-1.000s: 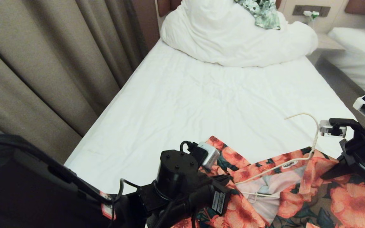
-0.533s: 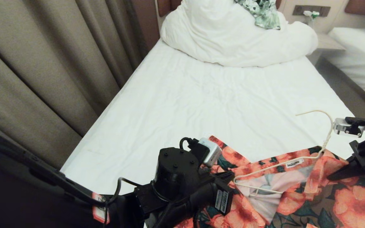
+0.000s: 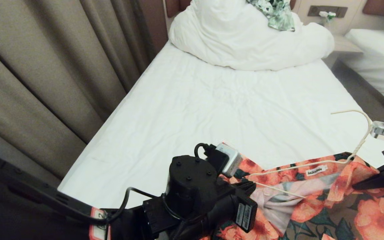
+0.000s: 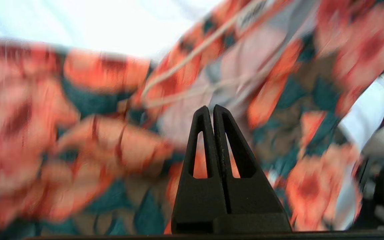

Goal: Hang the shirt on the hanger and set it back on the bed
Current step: Hook the other side of the shirt onto the hanger

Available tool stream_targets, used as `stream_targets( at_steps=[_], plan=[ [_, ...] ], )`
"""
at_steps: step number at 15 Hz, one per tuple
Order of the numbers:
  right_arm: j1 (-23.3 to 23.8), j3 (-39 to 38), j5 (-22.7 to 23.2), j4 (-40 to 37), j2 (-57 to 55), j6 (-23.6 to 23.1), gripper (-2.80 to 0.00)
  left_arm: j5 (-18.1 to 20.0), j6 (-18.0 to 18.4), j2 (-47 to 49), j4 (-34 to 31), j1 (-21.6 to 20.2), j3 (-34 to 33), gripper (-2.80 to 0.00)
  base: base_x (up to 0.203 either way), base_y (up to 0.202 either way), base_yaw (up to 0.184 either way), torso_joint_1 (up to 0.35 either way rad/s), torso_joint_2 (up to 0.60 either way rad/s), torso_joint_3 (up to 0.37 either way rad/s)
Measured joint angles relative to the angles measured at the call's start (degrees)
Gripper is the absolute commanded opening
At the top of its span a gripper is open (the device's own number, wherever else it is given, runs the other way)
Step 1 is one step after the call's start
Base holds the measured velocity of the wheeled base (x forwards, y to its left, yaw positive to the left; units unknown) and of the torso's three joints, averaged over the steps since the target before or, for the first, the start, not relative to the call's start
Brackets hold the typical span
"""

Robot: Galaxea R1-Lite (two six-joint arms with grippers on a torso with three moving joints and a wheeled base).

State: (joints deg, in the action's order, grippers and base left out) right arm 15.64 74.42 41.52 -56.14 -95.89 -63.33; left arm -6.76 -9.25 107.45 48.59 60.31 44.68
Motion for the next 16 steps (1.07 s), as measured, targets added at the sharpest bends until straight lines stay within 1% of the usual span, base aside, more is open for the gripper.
stream_targets(
  at_steps=[3, 5, 7, 8, 10, 11, 14, 16],
  plan=[
    [1.03, -2.47, 0.85, 5.12, -0.52, 0.23, -2.8, -0.46, 0.75, 2.77, -1.09, 0.53, 5.39, -2.8, 0.0, 0.0, 0.0, 0.0, 0.0, 0.0],
    [1.69, -3.46, 1.65, 6.87, -1.63, 0.27, -2.8, -0.59, 2.59, 5.74, -3.51, 1.18, 8.28, -2.8, 0.0, 0.0, 0.0, 0.0, 0.0, 0.0],
    [2.06, -3.91, 1.68, 7.73, -2.83, 0.29, -2.8, -0.77, 3.94, 9.07, -4.11, 1.66, 10.26, -2.8, 0.0, 0.0, 0.0, 0.0, 0.0, 0.0],
    [2.16, -4.0, 1.83, 9.17, -3.41, 0.32, -2.8, -1.14, 4.75, 10.74, -4.19, 1.77, 10.89, -2.8, 0.0, 0.0, 0.0, 0.0, 0.0, 0.0],
    [2.49, -4.06, 3.45, 11.67, -4.47, 0.87, -2.8, -3.14, 6.83, 13.73, -4.08, 1.7, 12.02, -2.8, 0.0, 0.0, 0.0, 0.0, 0.0, 0.0],
    [2.57, -4.06, 4.61, 12.15, -4.93, 1.42, -2.8, -3.79, 7.44, 14.93, -4.07, 1.58, 12.36, 0.0, 0.0, 0.0, 0.0, 0.0, 0.0, 0.0],
    [2.82, -3.92, 5.61, 12.34, -6.07, 1.56, -2.8, -4.17, 11.56, 17.43, -4.06, 0.54, 12.42, 0.0, 0.0, 0.0, 0.0, 0.0, 0.0, 0.0],
    [3.1, -3.8, 6.93, 12.35, -6.28, 1.56, -2.8, -5.4, 13.89, 18.29, -3.84, -0.59, 12.95, 0.0, 0.0, 0.0, 0.0, 0.0, 0.0, 0.0]
  ],
)
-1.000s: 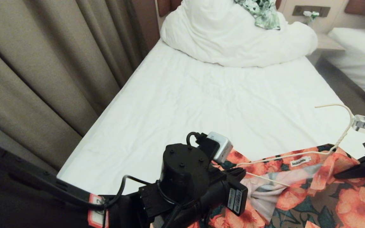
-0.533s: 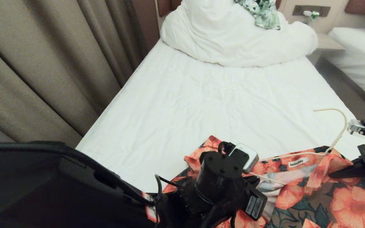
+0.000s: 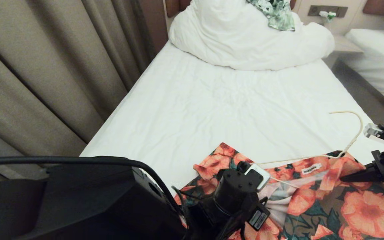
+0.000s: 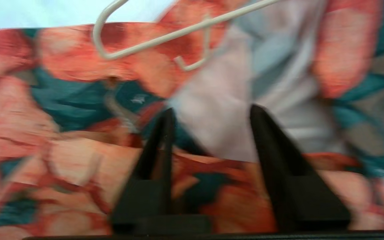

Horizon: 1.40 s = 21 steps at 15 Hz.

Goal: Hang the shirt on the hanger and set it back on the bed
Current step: Hook the other side of the shirt onto the hanger

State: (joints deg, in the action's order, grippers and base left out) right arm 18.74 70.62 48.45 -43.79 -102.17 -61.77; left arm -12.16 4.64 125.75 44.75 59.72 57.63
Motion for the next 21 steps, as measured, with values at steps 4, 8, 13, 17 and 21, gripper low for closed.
stream_targets(
  at_steps=[4, 8, 13, 17, 21],
  plan=[
    [0.35, 0.21, 0.23, 0.59, -0.06, 0.02, -2.8, -0.39, 2.58, 0.49, 2.38, -2.32, 0.09, 0.0, 0.0, 0.0, 0.0, 0.0, 0.0, 0.0],
    [0.87, 0.22, 0.23, 1.95, -0.06, 0.23, -2.8, -0.81, 2.05, -0.86, 2.88, -3.75, -1.78, 0.0, 0.0, 0.0, 0.0, 0.0, 0.0, 0.0],
    [0.93, 0.22, 0.23, 1.93, 0.05, 0.23, -2.8, -0.45, 2.22, 1.58, 6.57, -3.57, -0.48, 0.0, 0.0, 0.0, 0.0, 0.0, 0.0, 0.0],
    [0.93, 0.18, 0.29, 1.95, 0.46, 0.2, -2.8, -0.33, 2.18, 4.82, 7.53, -3.01, 1.28, 0.0, 0.0, 0.0, 0.0, 0.0, 0.0, 0.0],
    [0.93, 0.21, 0.3, 2.0, 0.63, 0.2, -2.8, -0.24, 1.47, 5.62, 7.69, -2.45, 2.84, -2.8, 0.0, 0.0, 0.0, 0.0, 0.0, 0.0]
  ],
)
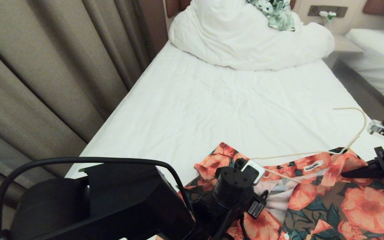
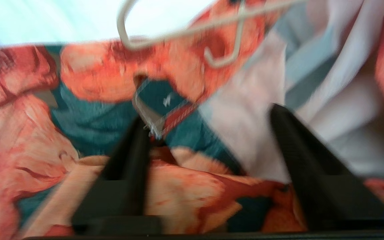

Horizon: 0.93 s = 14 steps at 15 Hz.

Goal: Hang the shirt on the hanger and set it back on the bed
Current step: Hook the other side of the shirt onto the hanger

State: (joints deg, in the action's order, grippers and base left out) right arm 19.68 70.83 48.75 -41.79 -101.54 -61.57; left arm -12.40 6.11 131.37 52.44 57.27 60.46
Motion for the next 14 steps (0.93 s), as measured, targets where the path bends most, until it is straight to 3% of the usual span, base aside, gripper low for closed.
stream_targets(
  at_steps=[9, 14],
  plan=[
    [0.11, 0.1, 2.01, -0.03, 0.68, 0.17, -2.8, 0.25, -1.58, 0.41, -0.13, 1.27, 0.78, -2.8, 0.0, 0.0, 0.0, 0.0, 0.0, 0.0],
    [0.2, 0.2, 4.16, -0.1, 2.8, 0.5, -2.8, -0.02, -1.28, -1.54, -0.38, -4.2, -0.83, -2.8, 0.0, 0.0, 0.0, 0.0, 0.0, 0.0]
  ],
)
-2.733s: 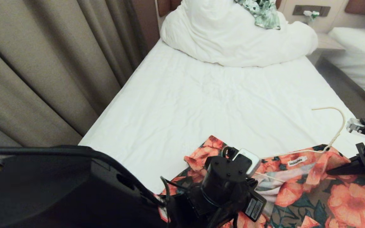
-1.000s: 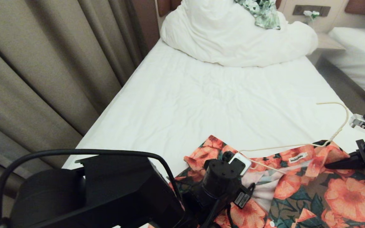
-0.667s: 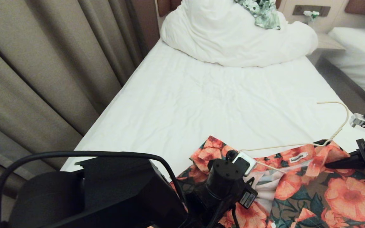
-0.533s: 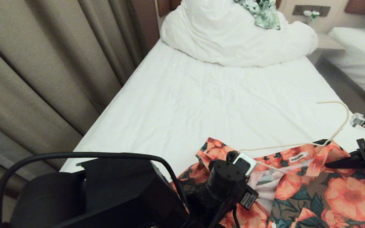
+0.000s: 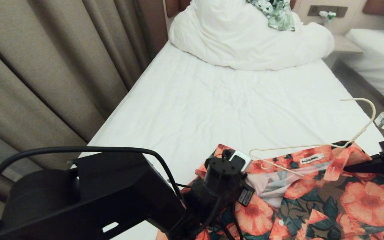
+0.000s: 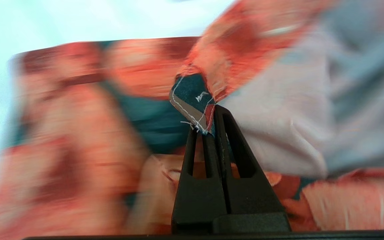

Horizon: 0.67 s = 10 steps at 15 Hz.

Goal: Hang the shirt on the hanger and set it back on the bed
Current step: Hook the other side of the shirt onto the hanger

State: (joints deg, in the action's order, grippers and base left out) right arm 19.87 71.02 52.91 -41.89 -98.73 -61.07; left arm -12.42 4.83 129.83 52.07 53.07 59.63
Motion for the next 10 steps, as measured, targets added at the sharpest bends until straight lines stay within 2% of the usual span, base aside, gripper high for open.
stream_targets(
  at_steps=[5, 10],
  plan=[
    [-1.19, -1.22, -0.02, -0.15, 2.21, 0.08, -2.8, -0.04, 1.87, -3.46, -1.66, -3.92, 0.57, -2.8, 0.0, 0.0, 0.0, 0.0, 0.0, 0.0],
    [-4.1, -1.82, -0.35, -0.23, 3.43, 0.27, -2.8, -0.04, 2.13, -10.81, -4.37, -4.8, 1.06, -2.8, 0.0, 0.0, 0.0, 0.0, 0.0, 0.0]
  ],
)
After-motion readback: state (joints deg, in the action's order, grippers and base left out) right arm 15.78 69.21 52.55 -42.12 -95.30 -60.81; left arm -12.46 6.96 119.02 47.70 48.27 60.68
